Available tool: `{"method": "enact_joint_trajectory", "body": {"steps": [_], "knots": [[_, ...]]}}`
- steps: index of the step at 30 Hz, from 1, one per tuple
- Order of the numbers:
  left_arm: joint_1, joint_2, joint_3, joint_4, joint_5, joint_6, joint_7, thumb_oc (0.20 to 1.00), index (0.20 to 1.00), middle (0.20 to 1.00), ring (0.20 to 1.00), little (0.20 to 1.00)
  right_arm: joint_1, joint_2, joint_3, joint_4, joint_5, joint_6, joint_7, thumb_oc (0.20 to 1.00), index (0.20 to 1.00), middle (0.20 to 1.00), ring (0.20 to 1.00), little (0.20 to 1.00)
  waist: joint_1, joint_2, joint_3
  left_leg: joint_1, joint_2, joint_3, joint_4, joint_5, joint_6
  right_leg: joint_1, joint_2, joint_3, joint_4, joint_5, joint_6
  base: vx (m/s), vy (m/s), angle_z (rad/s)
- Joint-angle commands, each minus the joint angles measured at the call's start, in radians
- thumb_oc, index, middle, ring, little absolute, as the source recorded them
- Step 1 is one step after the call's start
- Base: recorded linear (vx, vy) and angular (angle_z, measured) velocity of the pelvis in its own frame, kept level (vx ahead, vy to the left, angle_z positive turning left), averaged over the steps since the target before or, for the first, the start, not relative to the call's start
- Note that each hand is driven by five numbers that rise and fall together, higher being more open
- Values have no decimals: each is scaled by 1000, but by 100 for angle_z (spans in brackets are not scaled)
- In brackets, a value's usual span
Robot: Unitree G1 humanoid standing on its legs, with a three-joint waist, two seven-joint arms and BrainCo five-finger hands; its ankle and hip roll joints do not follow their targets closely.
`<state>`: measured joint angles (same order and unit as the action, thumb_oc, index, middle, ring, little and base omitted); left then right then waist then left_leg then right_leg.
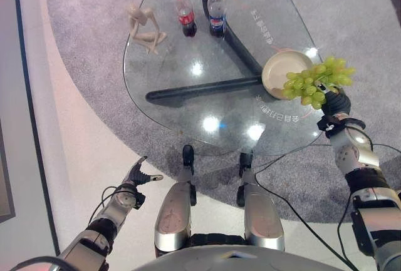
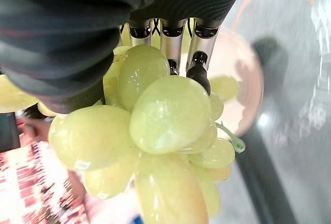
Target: Pick up fruits into the plate
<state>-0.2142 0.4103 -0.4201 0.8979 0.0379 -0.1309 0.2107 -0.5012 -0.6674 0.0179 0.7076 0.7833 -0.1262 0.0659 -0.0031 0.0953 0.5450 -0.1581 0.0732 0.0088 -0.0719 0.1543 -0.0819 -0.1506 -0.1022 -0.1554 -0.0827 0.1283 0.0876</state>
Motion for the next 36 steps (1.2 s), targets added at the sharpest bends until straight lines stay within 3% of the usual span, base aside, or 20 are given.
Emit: {"method": "enact_joint_trajectory", "body": {"steps": [1,14,23,36], "knots": [[-20,31,-43,17,-33,-12,29,1000,1000,1000,1000,1000,-111,-109,19,-40,-50,-37,-57,200,200,200,200,200,7,-24,-25,-73,-73,-2,165,-166,39,-132,24,-19,239,-138,-30,-36,-41,-4],[-45,76,-80,-39,-85,-1,19,1000,1000,1000,1000,1000,-282,-216,164,71,-339,171,-262,200,200,200,200,200,23,16,-25,-206,-90,-6,212,-155,42,-289,23,-22,324,-158,-43,-23,0,-3],[-76,81,-98,-56,-113,0,24,1000,1000,1000,1000,1000,-408,-210,288,139,-512,303,-339,200,200,200,200,200,44,18,-25,-258,-96,4,224,-149,47,-342,17,-20,335,-151,-36,-20,22,0],[-90,78,-140,-79,-143,0,43,1000,1000,1000,1000,1000,-549,-178,378,276,-626,396,-544,200,200,200,200,200,85,33,-25,-311,-112,-5,228,-144,62,-400,8,-32,360,-150,-25,-6,17,4]]}}
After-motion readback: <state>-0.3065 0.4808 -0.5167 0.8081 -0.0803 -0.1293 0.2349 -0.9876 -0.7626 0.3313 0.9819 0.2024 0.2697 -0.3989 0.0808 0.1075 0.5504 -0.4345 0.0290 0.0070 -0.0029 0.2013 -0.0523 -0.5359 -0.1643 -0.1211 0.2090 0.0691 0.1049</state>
